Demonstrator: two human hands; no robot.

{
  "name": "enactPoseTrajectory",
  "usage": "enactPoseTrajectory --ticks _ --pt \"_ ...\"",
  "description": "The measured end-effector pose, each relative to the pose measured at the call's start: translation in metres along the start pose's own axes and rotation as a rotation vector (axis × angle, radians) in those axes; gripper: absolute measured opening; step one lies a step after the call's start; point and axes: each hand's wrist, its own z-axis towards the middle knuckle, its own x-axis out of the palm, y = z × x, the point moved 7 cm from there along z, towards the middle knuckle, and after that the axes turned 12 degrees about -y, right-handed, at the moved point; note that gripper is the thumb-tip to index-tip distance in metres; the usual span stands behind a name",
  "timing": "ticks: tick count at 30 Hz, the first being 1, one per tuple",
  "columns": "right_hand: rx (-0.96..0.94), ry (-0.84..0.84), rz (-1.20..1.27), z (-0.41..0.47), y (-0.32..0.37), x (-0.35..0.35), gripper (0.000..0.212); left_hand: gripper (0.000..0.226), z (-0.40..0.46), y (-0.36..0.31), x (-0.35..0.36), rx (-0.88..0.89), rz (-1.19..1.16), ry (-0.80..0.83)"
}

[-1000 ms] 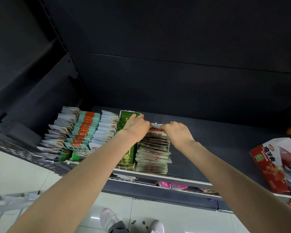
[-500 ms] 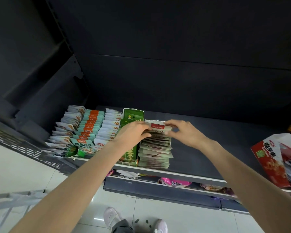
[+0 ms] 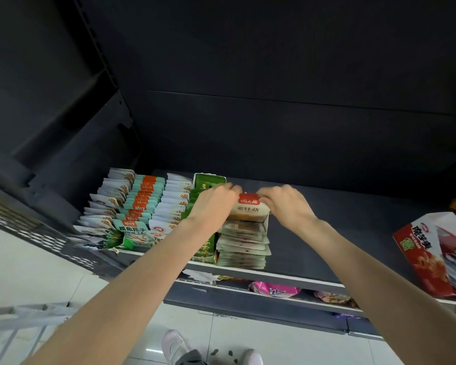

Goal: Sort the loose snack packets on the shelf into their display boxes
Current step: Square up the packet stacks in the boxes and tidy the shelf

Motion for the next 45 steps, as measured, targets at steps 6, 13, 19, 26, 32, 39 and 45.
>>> enactPoseTrajectory --ticks 6,13,19,26,32,39,45 --pt "0.003 0.010 0.087 0.001 0.001 0.013 0.046 0.067 -0.004 0.002 -0.005 -0.038 -0.084 -0.088" --pt "-0.115 -0.048 -0.120 -0.017 -0.001 0.026 0.084 0.084 -0.019 -0.003 0.022 0.115 -0.022 0.023" --pt "-0.207 -0.179 -0.226 -0.023 0.008 0.024 0.091 0.070 -0.019 -0.011 0.024 0.157 0.064 -0.018" --pt "-0.063 -0.218 -0.130 -0.010 0.008 0.025 0.030 0.045 -0.003 -0.005 0.018 0.080 0.081 -0.113" --pt "-0.124 0.002 -0.255 0.000 0.003 0.035 0.051 0.035 -0.014 -0.016 0.017 0.323 -0.073 -0.368" --pt "-0.095 0.056 -0.082 0.008 -0.008 0.050 0.036 0.055 -0.030 -0.001 0.032 0.268 -0.084 -0.025" --pt "-0.107 0.061 -0.153 0.004 -0.001 0.050 0.032 0.038 -0.026 -0.011 0.044 0.267 0.049 0.100"
